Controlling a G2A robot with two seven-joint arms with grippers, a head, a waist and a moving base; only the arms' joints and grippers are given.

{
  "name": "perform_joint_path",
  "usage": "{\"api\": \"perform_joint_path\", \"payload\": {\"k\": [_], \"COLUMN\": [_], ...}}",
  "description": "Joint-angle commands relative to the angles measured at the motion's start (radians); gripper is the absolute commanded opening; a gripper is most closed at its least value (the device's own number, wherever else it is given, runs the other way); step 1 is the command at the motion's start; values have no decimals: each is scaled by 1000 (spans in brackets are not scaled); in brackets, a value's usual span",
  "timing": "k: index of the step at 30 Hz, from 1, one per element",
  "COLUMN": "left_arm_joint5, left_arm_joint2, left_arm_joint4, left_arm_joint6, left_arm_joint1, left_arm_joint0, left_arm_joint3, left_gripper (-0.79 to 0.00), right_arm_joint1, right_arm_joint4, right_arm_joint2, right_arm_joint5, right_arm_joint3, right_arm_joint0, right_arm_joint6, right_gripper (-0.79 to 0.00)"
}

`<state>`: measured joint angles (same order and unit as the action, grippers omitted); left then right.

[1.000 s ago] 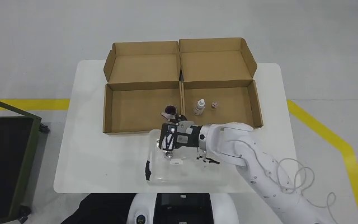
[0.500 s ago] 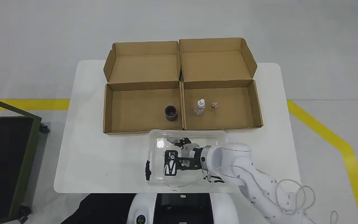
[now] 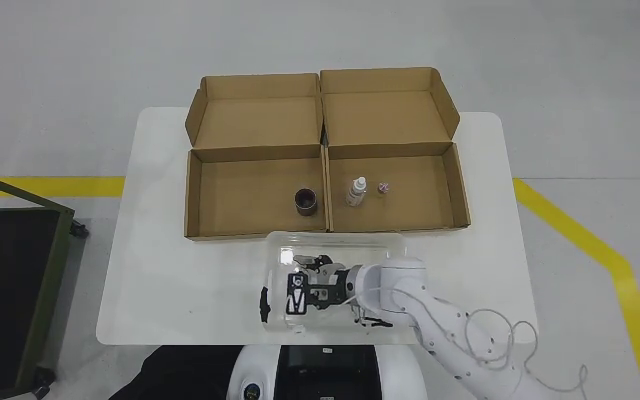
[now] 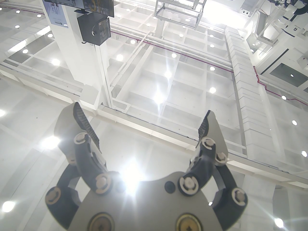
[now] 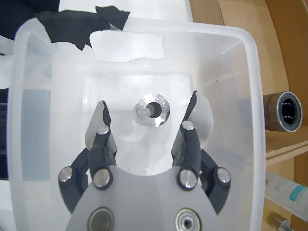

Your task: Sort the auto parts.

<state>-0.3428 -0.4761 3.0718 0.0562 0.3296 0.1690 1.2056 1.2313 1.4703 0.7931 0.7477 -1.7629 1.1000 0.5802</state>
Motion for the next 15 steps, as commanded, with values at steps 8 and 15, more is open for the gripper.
{"api": "perform_joint_path", "payload": {"k": [8,15], "left_arm_joint5": [0,0], "left_arm_joint2": [0,0], "left_arm_joint4": [0,0], "left_arm_joint6": [0,0], "left_arm_joint1": [0,0], "left_arm_joint0": [0,0], "left_arm_joint3": [0,0], "left_gripper": [0,0], "right_arm_joint1": [8,15], "right_arm_joint4": [-4,4], "right_arm_joint2": [-21,-38], "right_arm_joint5": [-15,-33], "right_arm_joint3": [48,63], "right_arm_joint0": [-21,-39], "right_arm_joint6": [-10,-5], "right_gripper": [-289,-400]}}
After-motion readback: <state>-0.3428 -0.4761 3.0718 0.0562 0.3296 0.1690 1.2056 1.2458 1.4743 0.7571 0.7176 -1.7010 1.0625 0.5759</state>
